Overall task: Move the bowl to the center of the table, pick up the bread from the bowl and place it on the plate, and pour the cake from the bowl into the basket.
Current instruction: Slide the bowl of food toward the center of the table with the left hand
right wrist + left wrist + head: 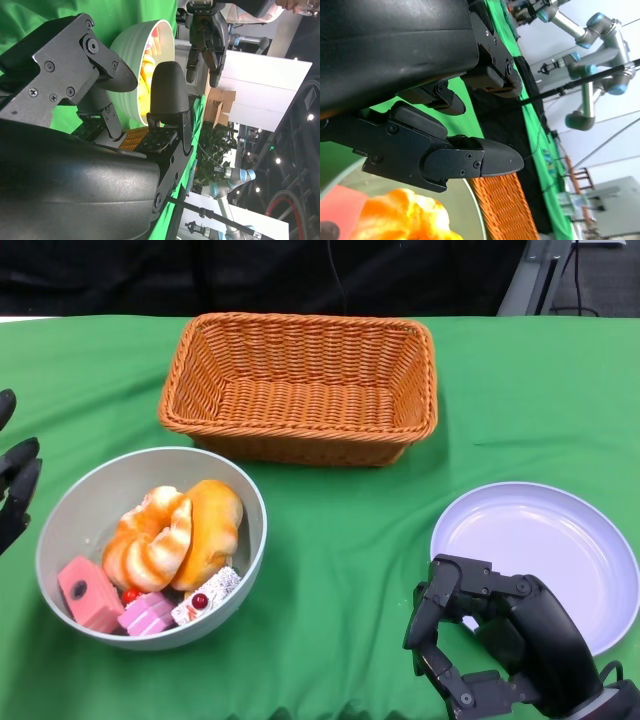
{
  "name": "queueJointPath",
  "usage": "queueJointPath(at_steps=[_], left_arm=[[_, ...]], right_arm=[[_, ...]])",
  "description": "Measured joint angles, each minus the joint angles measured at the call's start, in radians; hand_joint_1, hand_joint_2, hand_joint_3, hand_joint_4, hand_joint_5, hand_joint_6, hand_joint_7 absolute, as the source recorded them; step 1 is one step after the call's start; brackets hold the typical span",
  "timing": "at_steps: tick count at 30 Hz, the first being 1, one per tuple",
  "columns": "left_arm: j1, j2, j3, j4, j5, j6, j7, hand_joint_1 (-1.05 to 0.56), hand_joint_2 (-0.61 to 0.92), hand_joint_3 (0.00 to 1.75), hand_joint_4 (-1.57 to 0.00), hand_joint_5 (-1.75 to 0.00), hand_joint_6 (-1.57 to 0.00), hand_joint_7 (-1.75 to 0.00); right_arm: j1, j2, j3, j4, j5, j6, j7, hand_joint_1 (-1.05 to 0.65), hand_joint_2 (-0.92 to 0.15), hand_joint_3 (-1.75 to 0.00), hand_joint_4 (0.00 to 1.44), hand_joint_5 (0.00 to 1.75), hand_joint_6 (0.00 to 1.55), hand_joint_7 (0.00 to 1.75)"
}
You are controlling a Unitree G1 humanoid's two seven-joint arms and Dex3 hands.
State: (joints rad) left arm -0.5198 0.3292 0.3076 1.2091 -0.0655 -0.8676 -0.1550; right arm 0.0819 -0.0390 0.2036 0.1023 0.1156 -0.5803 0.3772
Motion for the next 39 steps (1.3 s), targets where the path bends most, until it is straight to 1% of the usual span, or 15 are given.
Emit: queueJointPath(at_steps=[3,6,11,18,28,31,37,39], left_arm=[[0.0,0.01,-0.015,0.006,0.029,0.011,0.044,-0.68,0.92,0.44,-0.62,0.0,-0.49,0.0],[0.0,0.009,-0.022,0.011,0.031,0.049,0.049,-0.67,0.92,0.47,-0.54,0.0,-0.45,0.0],[0.0,0.001,-0.029,0.016,0.031,0.107,0.055,-0.64,0.92,0.47,-0.54,-0.01,-0.45,-0.01],[0.001,-0.048,-0.042,0.012,0.03,0.164,0.063,-0.69,0.92,0.47,-0.51,0.0,-0.44,-0.01],[0.026,-0.087,-0.076,-0.022,0.043,0.179,0.102,-0.69,0.92,0.53,-0.46,0.0,-0.41,0.0],[0.03,-0.093,-0.086,-0.036,0.047,0.178,0.115,-0.69,0.92,0.57,-0.42,0.0,-0.37,0.0],[0.061,-0.103,-0.12,-0.101,0.068,0.181,0.134,-0.71,0.92,0.6,-0.35,0.0,-0.31,0.0],[0.073,-0.108,-0.124,-0.124,0.066,0.185,0.133,-0.7,0.92,0.59,-0.36,-0.01,-0.31,-0.01]], right_arm=[[0.0,0.0,-0.002,0.0,0.0,0.0,0.0,0.0,-0.41,-1.27,0.83,1.67,0.73,1.39],[0.0,0.0,-0.002,0.0,0.0,0.0,0.0,0.0,-0.4,-1.27,0.83,1.68,0.73,1.39],[0.0,0.0,-0.003,0.0,-0.001,0.0,0.0,0.0,-0.4,-1.27,0.83,1.67,0.73,1.39],[0.0,0.0,-0.003,0.0,-0.001,-0.001,0.0,0.0,-0.4,-1.27,0.83,1.66,0.73,1.39],[0.0,0.0,-0.006,0.0,-0.001,0.0,-0.001,0.02,-0.39,-1.3,0.83,1.67,0.73,1.4],[0.0,0.0,-0.006,-0.001,-0.001,0.0,-0.001,0.02,-0.39,-1.3,0.84,1.67,0.73,1.4],[0.0,0.0,-0.006,-0.002,-0.002,0.0,-0.001,0.02,-0.39,-1.3,0.83,1.67,0.73,1.39],[0.0,0.001,-0.006,-0.002,-0.001,0.0,-0.001,0.02,-0.4,-1.29,0.83,1.67,0.73,1.39]])
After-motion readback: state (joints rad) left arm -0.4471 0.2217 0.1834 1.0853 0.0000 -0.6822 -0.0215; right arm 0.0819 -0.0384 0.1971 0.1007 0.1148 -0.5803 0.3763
